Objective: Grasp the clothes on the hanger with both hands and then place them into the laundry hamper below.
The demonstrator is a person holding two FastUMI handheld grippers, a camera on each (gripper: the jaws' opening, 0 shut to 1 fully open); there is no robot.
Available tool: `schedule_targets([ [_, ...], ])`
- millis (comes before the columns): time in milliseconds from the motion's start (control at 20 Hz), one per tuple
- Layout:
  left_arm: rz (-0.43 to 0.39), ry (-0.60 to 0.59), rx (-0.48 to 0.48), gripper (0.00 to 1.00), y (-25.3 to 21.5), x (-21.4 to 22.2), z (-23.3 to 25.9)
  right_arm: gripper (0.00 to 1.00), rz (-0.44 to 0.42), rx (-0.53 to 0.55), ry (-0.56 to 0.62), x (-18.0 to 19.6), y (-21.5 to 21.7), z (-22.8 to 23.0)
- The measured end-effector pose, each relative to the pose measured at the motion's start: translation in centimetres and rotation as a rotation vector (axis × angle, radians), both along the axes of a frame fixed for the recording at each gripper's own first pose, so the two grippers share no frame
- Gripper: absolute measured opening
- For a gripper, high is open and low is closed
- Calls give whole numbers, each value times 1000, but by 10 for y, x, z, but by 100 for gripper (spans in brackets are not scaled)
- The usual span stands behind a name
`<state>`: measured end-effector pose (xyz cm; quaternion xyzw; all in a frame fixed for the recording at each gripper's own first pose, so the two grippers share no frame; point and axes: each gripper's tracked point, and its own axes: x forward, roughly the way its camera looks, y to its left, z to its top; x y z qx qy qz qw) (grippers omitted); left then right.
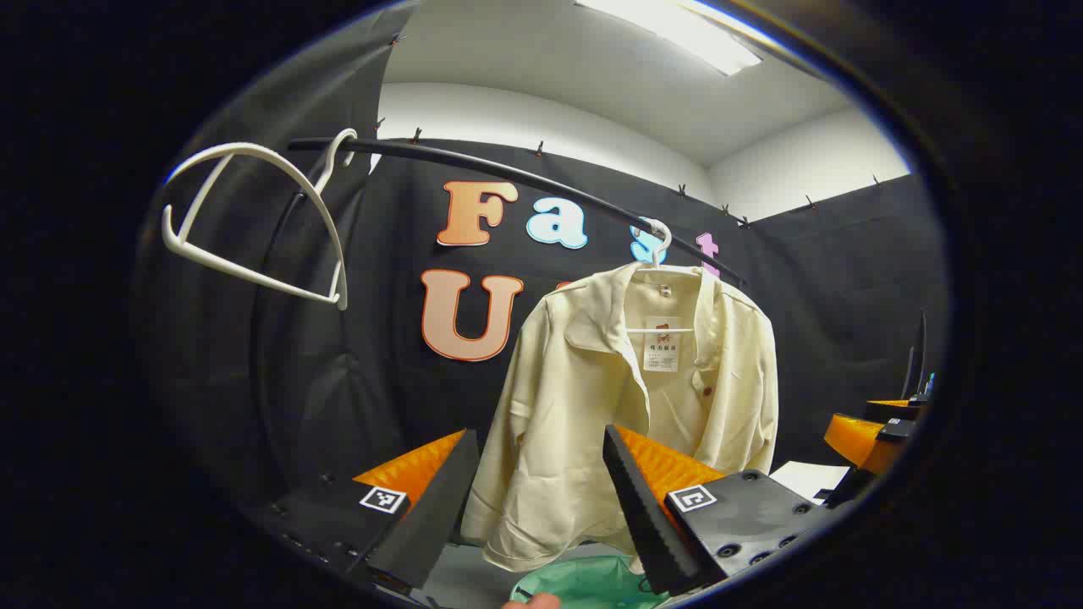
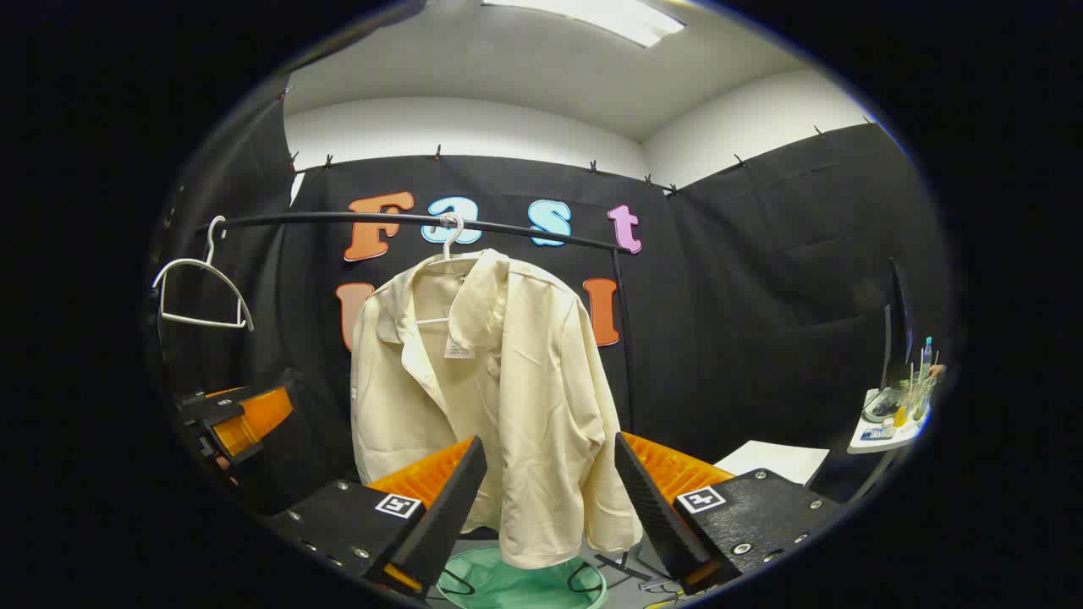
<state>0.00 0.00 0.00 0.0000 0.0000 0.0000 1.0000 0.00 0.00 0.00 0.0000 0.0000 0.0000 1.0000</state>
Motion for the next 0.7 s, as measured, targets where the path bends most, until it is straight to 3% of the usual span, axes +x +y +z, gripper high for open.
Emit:
schedule_targets([
  [400, -10, 1, -16, 96, -1, 13, -3, 94, 24, -1, 17, 18, 12, -7],
  [650, -15, 1, -35, 93, -2, 27, -5, 94, 37, -2, 47, 50, 19, -12],
  [700, -16, -1, -37, 100, -4, 28, -4, 94, 43, 0, 56, 56, 22, -14],
])
